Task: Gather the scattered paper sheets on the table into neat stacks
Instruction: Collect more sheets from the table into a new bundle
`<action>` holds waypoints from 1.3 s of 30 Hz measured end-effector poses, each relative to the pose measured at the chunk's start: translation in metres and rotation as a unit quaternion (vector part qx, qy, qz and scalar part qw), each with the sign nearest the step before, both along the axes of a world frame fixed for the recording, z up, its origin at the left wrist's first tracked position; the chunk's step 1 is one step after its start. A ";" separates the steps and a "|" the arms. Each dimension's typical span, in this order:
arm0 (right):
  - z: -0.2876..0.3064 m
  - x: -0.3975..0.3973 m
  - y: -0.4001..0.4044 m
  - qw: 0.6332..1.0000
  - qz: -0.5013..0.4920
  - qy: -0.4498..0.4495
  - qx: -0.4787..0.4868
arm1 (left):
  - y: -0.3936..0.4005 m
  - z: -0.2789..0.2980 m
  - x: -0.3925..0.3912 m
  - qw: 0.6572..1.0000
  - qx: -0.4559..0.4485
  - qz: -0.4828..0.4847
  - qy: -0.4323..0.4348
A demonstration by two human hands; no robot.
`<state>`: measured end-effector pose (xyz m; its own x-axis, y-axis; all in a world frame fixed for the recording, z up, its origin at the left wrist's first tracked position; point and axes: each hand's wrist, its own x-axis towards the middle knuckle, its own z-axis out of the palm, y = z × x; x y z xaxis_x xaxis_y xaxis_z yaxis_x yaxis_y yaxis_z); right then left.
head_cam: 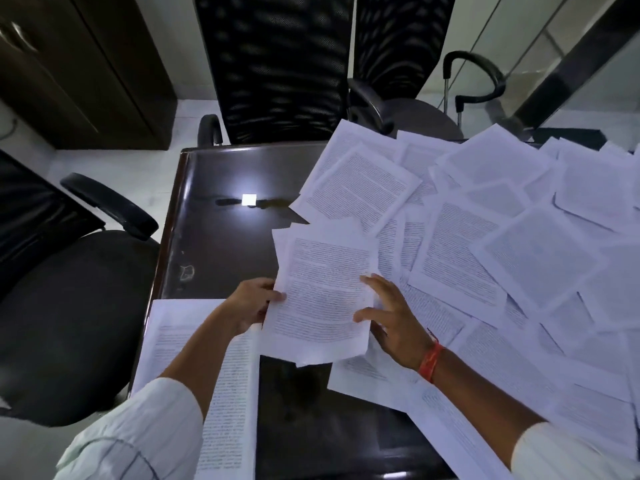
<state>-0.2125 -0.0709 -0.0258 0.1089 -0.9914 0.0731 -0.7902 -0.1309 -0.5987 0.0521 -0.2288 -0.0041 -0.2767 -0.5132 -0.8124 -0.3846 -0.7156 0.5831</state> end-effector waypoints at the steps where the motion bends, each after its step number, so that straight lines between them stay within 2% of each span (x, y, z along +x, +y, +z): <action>1: -0.002 -0.008 0.003 0.998 -0.047 -0.034 0.032 | 0.005 -0.001 -0.010 1.000 -0.002 -0.005 -0.008; 3: -0.001 -0.017 0.006 0.961 -0.186 -0.182 0.097 | 0.017 0.002 -0.030 1.000 0.008 0.000 -0.019; 4: -0.001 -0.019 0.004 0.934 -0.256 -0.229 0.098 | 0.022 0.004 -0.035 1.000 0.014 0.012 -0.021; 5: 0.003 -0.021 0.002 0.914 -0.311 -0.240 0.104 | 0.026 0.005 -0.042 0.999 0.018 0.028 -0.017; 7: 0.013 -0.026 -0.006 0.847 -0.370 -0.350 0.150 | 0.034 0.009 -0.052 0.997 0.021 0.069 -0.009; 8: 0.019 -0.031 -0.011 0.813 -0.370 -0.419 0.163 | 0.037 0.013 -0.057 0.996 0.018 0.083 -0.010; 9: 0.020 -0.038 -0.016 0.795 -0.363 -0.455 0.171 | 0.040 0.015 -0.060 0.996 0.016 0.089 -0.008; 10: 0.024 -0.043 -0.022 0.786 -0.356 -0.469 0.189 | 0.043 0.016 -0.061 0.996 0.015 0.087 0.001; 12: 0.022 -0.057 -0.030 0.793 -0.333 -0.461 0.219 | 0.046 0.019 -0.061 0.995 0.023 0.091 0.029; 15: 0.018 -0.066 -0.036 0.769 -0.217 -0.523 0.295 | 0.045 0.021 -0.058 0.993 0.046 0.105 0.029; 16: 0.020 -0.068 -0.039 0.769 -0.185 -0.517 0.327 | 0.045 0.021 -0.058 0.992 0.041 0.110 0.037; 18: 0.024 -0.072 -0.056 0.812 -0.185 -0.441 0.335 | 0.042 0.017 -0.057 0.989 0.013 0.138 0.050; 19: 0.023 -0.075 -0.070 0.829 -0.233 -0.400 0.314 | 0.038 0.017 -0.057 0.986 0.000 0.157 0.051; 21: 0.018 -0.082 -0.103 0.840 -0.359 -0.321 0.251 | 0.026 0.011 -0.052 0.975 -0.025 0.216 0.048; 24: 0.015 -0.077 -0.151 0.856 -0.423 -0.178 0.238 | 0.007 0.010 -0.044 0.952 -0.053 0.299 0.046; 28: 0.008 -0.045 -0.211 0.820 -0.496 -0.078 0.275 | -0.022 0.005 -0.042 0.939 -0.061 0.338 0.029; 31: -0.004 -0.027 -0.237 0.795 -0.525 -0.020 0.304 | -0.044 0.003 -0.052 0.942 -0.069 0.329 0.017; 35: -0.011 -0.022 -0.249 0.788 -0.550 -0.018 0.274 | -0.057 0.003 -0.058 0.947 -0.074 0.312 0.023; 37: -0.012 -0.024 -0.252 0.794 -0.543 -0.059 0.265 | -0.061 0.001 -0.053 0.948 -0.068 0.310 0.026; 39: -0.012 -0.027 -0.246 0.791 -0.549 -0.143 0.227 | -0.064 -0.002 -0.048 0.948 -0.067 0.310 0.025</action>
<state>-0.2397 -0.3165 -0.0383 -0.7933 -0.4072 -0.4526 -0.1007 0.8209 -0.5621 0.0038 -0.2929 -0.0057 0.0753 -0.6880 -0.7218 0.1171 -0.7127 0.6916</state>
